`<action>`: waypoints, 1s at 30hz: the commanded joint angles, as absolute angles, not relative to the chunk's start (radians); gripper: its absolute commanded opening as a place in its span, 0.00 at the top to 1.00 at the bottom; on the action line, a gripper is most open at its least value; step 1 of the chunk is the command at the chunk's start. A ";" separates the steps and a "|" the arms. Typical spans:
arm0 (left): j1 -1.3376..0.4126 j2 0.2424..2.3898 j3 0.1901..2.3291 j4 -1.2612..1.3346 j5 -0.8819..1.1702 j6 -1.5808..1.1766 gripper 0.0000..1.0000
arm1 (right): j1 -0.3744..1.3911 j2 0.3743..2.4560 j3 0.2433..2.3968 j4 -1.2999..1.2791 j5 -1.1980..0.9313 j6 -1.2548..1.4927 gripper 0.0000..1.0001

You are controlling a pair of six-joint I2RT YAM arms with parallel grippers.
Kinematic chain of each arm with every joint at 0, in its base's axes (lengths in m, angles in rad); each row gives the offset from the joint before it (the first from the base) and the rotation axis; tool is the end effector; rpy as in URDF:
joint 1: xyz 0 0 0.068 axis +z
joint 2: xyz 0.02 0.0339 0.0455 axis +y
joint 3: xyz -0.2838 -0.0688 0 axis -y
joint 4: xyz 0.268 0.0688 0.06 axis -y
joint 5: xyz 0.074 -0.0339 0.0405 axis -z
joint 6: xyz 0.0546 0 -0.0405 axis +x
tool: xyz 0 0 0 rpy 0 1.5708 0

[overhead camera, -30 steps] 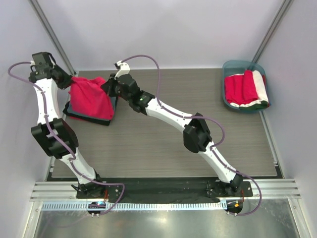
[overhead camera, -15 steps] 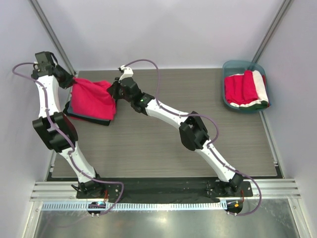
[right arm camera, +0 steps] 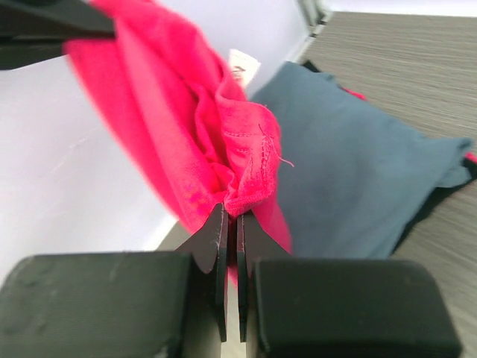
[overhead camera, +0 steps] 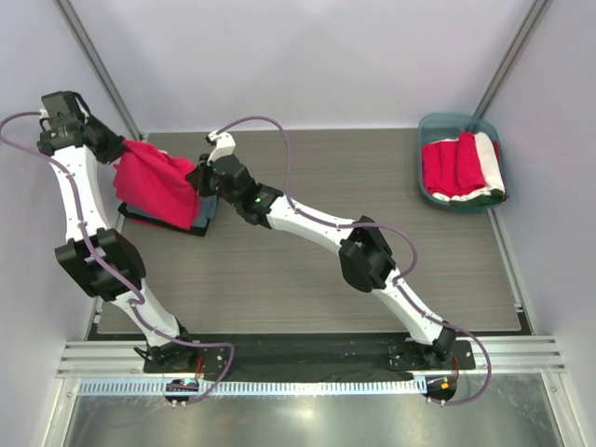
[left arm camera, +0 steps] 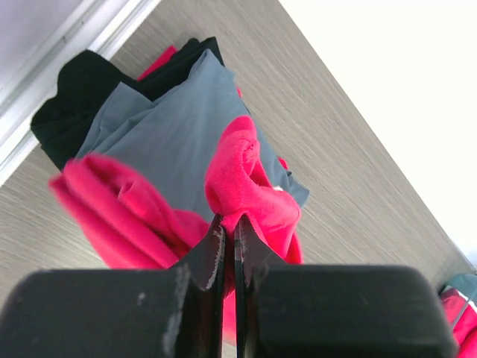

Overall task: Fold and stack the t-shirts
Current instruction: Neatly place the folded tshirt to the corner

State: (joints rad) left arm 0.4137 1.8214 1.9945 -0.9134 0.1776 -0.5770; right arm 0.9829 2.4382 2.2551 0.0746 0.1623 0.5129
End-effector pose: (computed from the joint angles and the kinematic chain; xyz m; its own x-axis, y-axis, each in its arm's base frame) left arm 0.4052 0.1674 0.4075 -0.3669 -0.7475 -0.5537 -0.5684 0.6514 -0.5026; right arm 0.3612 0.5260 0.2934 -0.4116 0.2557 -0.8748 -0.6084 0.6376 0.4726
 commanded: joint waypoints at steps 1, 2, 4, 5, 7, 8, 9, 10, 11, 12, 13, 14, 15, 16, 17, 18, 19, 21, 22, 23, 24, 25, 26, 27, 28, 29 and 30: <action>0.430 1.755 1.988 -0.882 0.195 -0.558 1.00 | 1.006 2.319 2.247 0.133 0.216 0.463 0.99; 0.431 1.756 1.985 -0.882 0.196 -0.558 1.00 | 1.008 2.319 2.247 0.132 0.215 0.468 0.99; 0.434 1.766 1.983 -0.885 0.210 -0.558 1.00 | 1.008 2.322 2.253 0.124 0.216 0.475 0.99; 0.436 1.770 1.980 -0.885 0.216 -0.560 1.00 | 1.008 2.324 2.255 0.123 0.219 0.476 0.99; 0.439 1.779 1.977 -0.884 0.219 -0.560 1.00 | 1.008 2.339 2.272 0.109 0.225 0.476 0.99; 0.439 1.782 1.977 -0.884 0.218 -0.558 1.00 | 1.008 2.347 2.282 0.103 0.230 0.476 0.99; 0.439 1.784 1.976 -0.882 0.216 -0.560 1.00 | 1.006 2.362 2.304 0.097 0.232 0.476 0.99; 0.440 1.787 1.976 -0.882 0.215 -0.560 1.00 | 1.003 2.368 2.313 0.088 0.232 0.476 0.99; 0.440 1.789 1.977 -0.881 0.212 -0.560 1.00 | 1.005 2.378 2.319 0.084 0.230 0.476 0.99; 0.440 1.793 1.974 -0.882 0.212 -0.560 1.00 | 1.002 2.388 2.330 0.083 0.233 0.482 0.99; 0.440 1.795 1.971 -0.881 0.212 -0.560 1.00 | 0.999 2.393 2.333 0.081 0.232 0.485 0.99; 0.440 1.795 1.970 -0.876 0.213 -0.560 1.00 | 0.996 2.398 2.336 0.081 0.232 0.494 0.99; 0.440 1.796 1.956 -0.871 0.213 -0.563 1.00 | 0.991 2.405 2.336 0.081 0.232 0.498 0.99; 0.440 1.798 1.951 -0.867 0.212 -0.564 1.00 | 0.986 2.408 2.339 0.080 0.229 0.503 0.99; 0.440 1.801 1.945 -0.867 0.212 -0.565 1.00 | 0.983 2.413 2.341 0.081 0.229 0.506 0.99; 0.442 1.802 1.942 -0.867 0.209 -0.565 1.00 | 0.979 2.414 2.342 0.080 0.222 0.515 0.98; 0.440 1.802 1.931 -0.859 0.204 -0.565 1.00 | 0.974 2.421 2.345 0.080 0.219 0.515 0.99; 0.440 1.804 1.925 -0.854 0.196 -0.565 1.00 | 0.970 2.428 2.352 0.075 0.218 0.523 0.99; 0.440 1.812 1.924 -0.853 0.198 -0.565 1.00 | 0.965 2.439 2.355 0.075 0.216 0.526 0.99; 0.440 1.813 1.927 -0.851 0.196 -0.566 1.00 | 0.962 2.444 2.356 0.074 0.212 0.531 0.98; 0.440 1.819 1.928 -0.848 0.198 -0.568 1.00 | 0.960 2.447 2.358 0.074 0.210 0.535 0.99; 0.442 1.825 1.930 -0.847 0.199 -0.571 1.00 | 0.957 2.451 2.358 0.074 0.210 0.537 0.99; 0.440 1.839 1.939 -0.844 0.205 -0.572 1.00 | 0.954 2.460 2.358 0.074 0.209 0.540 0.99; 0.440 1.847 1.947 -0.842 0.210 -0.574 1.00 | 0.953 2.464 2.359 0.072 0.210 0.541 0.98; 0.440 1.856 1.953 -0.836 0.221 -0.577 1.00 | 0.951 2.468 2.359 0.074 0.212 0.546 0.98; 0.440 1.879 1.965 -0.831 0.224 -0.580 1.00 | 0.945 2.479 2.359 0.078 0.213 0.548 0.98; 0.442 1.890 1.970 -0.827 0.229 -0.584 1.00 | 0.942 2.485 2.359 0.086 0.215 0.554 0.98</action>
